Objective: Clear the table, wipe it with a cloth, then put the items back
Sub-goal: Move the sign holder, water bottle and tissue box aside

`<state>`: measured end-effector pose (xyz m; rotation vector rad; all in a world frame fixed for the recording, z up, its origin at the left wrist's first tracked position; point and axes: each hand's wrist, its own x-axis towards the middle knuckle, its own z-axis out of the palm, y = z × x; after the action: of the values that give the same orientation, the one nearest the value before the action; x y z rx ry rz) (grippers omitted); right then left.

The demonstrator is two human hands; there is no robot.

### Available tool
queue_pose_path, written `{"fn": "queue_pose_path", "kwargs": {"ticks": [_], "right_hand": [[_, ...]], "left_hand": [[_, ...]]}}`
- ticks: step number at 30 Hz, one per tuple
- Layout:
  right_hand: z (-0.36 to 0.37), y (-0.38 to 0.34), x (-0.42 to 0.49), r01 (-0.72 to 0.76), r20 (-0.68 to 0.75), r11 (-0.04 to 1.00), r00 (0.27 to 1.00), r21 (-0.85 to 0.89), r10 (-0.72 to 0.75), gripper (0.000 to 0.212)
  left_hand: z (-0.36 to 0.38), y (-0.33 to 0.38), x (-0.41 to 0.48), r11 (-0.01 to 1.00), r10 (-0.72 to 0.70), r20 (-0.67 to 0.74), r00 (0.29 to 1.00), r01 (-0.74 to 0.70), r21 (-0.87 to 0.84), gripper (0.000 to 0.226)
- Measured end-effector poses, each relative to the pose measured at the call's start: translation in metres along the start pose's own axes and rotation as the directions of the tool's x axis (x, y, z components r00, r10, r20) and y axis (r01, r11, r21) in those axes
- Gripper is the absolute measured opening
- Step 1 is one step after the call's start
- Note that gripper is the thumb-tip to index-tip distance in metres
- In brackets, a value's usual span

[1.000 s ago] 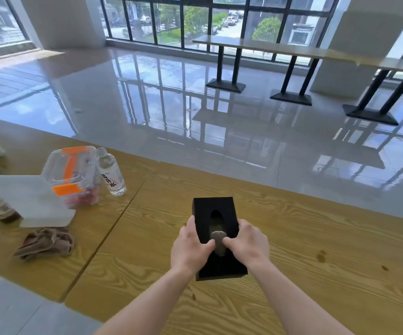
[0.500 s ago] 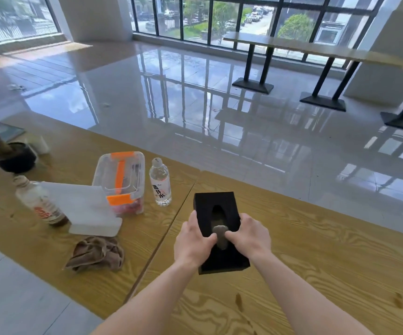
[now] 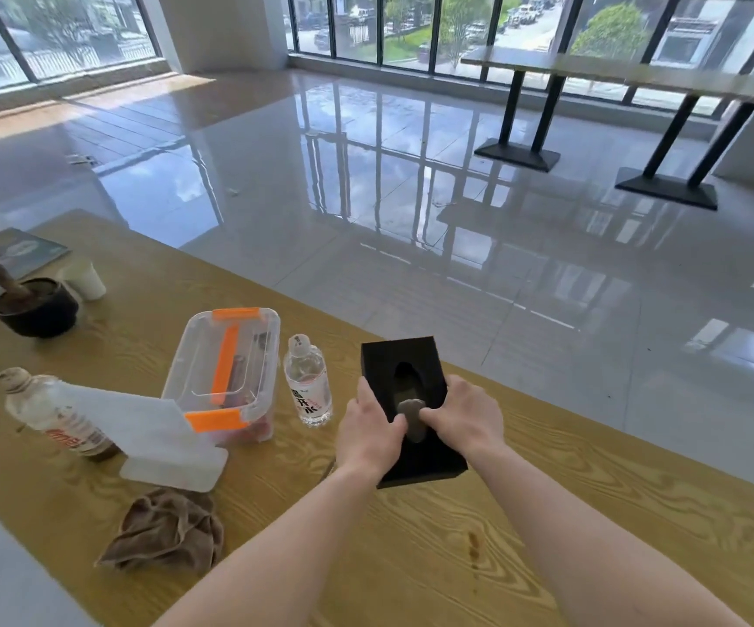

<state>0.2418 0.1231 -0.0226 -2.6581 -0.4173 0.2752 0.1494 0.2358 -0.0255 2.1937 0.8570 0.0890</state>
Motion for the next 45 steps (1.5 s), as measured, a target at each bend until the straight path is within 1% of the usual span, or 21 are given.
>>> {"fn": "queue_pose_path", "kwargs": {"ticks": [5,9,11,14,16,19,22,27,29,31,33,35,39,45], "right_hand": [[0.008,-0.021,0.064,-0.002,0.007,0.999,1.0,0.041,0.001,0.024],[0.023,-0.041,0.111,-0.005,0.044,1.0,0.999,0.021,0.004,0.023],[0.032,-0.051,0.13,-0.011,0.08,0.999,0.997,0.042,0.008,0.023],[0.049,-0.064,0.151,-0.039,0.133,0.993,0.991,0.107,0.025,0.027],[0.061,-0.07,0.16,-0.051,0.144,0.992,0.989,0.117,0.034,0.03],[0.076,-0.076,0.165,-0.05,0.141,0.993,0.989,0.105,0.035,0.031],[0.085,-0.078,0.165,-0.043,0.113,0.991,0.993,0.129,0.029,0.036],[0.086,-0.079,0.162,0.013,0.11,0.988,0.993,0.154,-0.03,0.032],[0.084,-0.069,0.163,-0.008,0.148,0.97,0.989,0.245,-0.029,0.033],[0.081,-0.057,0.161,-0.086,0.214,0.921,0.977,0.38,0.003,0.036],[0.077,-0.047,0.155,-0.134,0.244,0.881,0.97,0.453,0.022,0.037],[0.075,-0.04,0.147,-0.117,0.225,0.885,0.974,0.45,0.014,0.037],[0.064,-0.034,0.126,-0.055,0.151,0.923,0.988,0.381,-0.004,0.038],[0.047,-0.024,0.088,-0.011,0.147,0.945,0.988,0.326,-0.039,0.039]], "left_hand": [[0.0,0.015,0.058,0.999,-0.038,0.05,0.998,0.036,0.025,0.082],[0.004,0.015,0.097,0.997,-0.021,0.044,0.999,0.017,0.075,0.076],[0.009,0.01,0.112,0.99,-0.026,0.058,0.998,0.018,0.143,0.074],[0.016,-0.002,0.132,0.977,-0.024,-0.003,1.0,0.024,0.211,0.07],[0.017,-0.009,0.142,0.962,-0.016,-0.028,0.999,0.023,0.272,0.068],[0.019,-0.017,0.151,0.944,-0.033,-0.023,0.999,0.038,0.328,0.067],[0.023,-0.02,0.154,0.933,-0.023,0.008,1.0,0.019,0.359,0.068],[0.026,-0.023,0.155,0.917,-0.005,0.051,0.999,-0.016,0.398,0.074],[0.025,-0.022,0.153,0.914,0.026,0.047,0.999,-0.042,0.404,0.075],[0.026,-0.021,0.148,0.915,0.064,0.055,0.996,-0.081,0.396,0.075],[0.027,-0.021,0.14,0.914,0.113,0.072,0.991,-0.132,0.383,0.074],[0.029,-0.024,0.132,0.908,0.166,0.099,0.981,-0.191,0.372,0.075],[0.026,-0.028,0.118,0.88,0.258,0.148,0.955,-0.296,0.372,0.073],[0.014,-0.032,0.091,0.819,0.354,0.179,0.918,-0.397,0.415,0.066]]}}
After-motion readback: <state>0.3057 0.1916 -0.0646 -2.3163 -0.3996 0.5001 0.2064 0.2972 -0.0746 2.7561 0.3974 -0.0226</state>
